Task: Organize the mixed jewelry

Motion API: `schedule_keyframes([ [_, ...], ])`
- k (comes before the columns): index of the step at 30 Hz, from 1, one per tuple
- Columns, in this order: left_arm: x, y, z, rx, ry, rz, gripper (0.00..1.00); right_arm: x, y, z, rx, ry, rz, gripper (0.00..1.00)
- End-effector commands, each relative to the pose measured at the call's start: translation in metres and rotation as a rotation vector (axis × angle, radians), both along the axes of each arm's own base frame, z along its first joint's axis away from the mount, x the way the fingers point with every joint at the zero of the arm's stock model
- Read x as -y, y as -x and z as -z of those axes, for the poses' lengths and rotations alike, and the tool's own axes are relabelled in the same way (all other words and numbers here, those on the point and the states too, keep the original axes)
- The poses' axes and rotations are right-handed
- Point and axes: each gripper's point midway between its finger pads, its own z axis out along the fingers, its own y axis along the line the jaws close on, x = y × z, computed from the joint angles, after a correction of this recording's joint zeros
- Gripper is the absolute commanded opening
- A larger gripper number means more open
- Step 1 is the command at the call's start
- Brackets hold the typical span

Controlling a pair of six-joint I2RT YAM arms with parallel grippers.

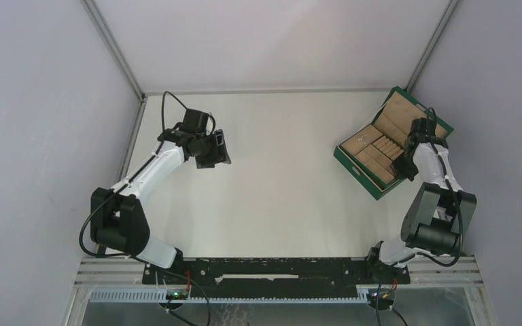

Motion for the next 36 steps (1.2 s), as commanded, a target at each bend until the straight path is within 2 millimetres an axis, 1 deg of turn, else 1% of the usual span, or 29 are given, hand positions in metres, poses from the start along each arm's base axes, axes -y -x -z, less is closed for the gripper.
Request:
schedule_keyframes([
  [1, -0.004, -0.003, -0.009, 0.041, -0.004, 0.007, 0.64, 0.002, -0.029, -0.007, 0.120, -0.008, 0.011, 0.00],
  [8, -0.004, -0.003, -0.008, 0.038, -0.005, 0.006, 0.64, -0.004, -0.028, 0.003, 0.110, -0.028, -0.001, 0.00],
  [14, -0.004, -0.003, -0.009, 0.040, -0.005, 0.005, 0.64, -0.008, -0.030, 0.006, 0.113, -0.050, -0.008, 0.00],
  [22, -0.006, -0.002, -0.007, 0.037, -0.008, 0.004, 0.64, -0.013, -0.028, 0.007, 0.101, -0.056, -0.029, 0.01],
  [23, -0.006, -0.002, -0.006, 0.036, -0.009, 0.004, 0.64, -0.015, -0.029, 0.005, 0.104, -0.054, -0.040, 0.08],
  [25, -0.006, -0.002, -0.006, 0.035, -0.008, 0.003, 0.64, -0.018, -0.029, -0.001, 0.118, -0.045, -0.065, 0.30],
  [27, -0.005, -0.002, -0.006, 0.036, -0.005, 0.005, 0.64, -0.023, -0.032, -0.013, 0.152, -0.031, -0.099, 0.52],
  [28, -0.005, -0.003, -0.006, 0.037, -0.004, 0.003, 0.64, -0.025, -0.031, -0.017, 0.165, -0.030, -0.113, 0.57],
  [29, -0.005, -0.004, -0.006, 0.038, -0.003, 0.003, 0.64, -0.027, -0.031, -0.022, 0.177, -0.029, -0.121, 0.58],
  [32, -0.005, -0.004, -0.010, 0.045, 0.000, 0.004, 0.64, -0.031, -0.023, -0.040, 0.208, -0.028, -0.141, 0.58],
  [36, -0.005, -0.004, -0.016, 0.067, 0.003, 0.000, 0.64, -0.030, -0.012, -0.073, 0.282, 0.022, -0.176, 0.55],
])
